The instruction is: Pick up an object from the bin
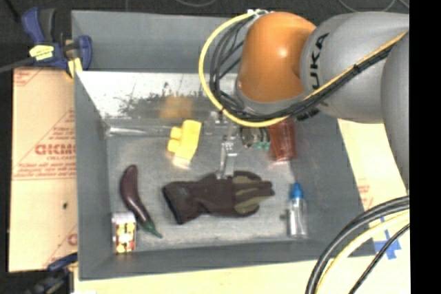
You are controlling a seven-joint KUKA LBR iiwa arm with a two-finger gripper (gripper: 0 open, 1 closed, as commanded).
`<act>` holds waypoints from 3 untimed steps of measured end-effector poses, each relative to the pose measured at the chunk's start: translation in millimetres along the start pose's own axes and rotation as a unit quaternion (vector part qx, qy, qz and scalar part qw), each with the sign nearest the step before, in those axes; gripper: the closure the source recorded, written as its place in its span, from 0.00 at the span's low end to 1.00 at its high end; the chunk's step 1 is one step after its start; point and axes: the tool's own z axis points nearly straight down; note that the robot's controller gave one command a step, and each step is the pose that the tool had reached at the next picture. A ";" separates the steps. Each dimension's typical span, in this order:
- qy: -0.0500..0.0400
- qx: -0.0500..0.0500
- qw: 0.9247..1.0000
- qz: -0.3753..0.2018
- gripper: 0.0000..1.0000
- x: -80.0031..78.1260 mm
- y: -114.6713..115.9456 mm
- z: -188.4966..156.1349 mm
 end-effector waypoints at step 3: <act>-0.005 0.001 0.989 -0.146 0.00 18.9 -1.6 66.6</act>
Offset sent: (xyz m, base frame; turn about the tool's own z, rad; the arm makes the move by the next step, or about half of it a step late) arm -0.0443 -0.0190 -0.0899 -0.2219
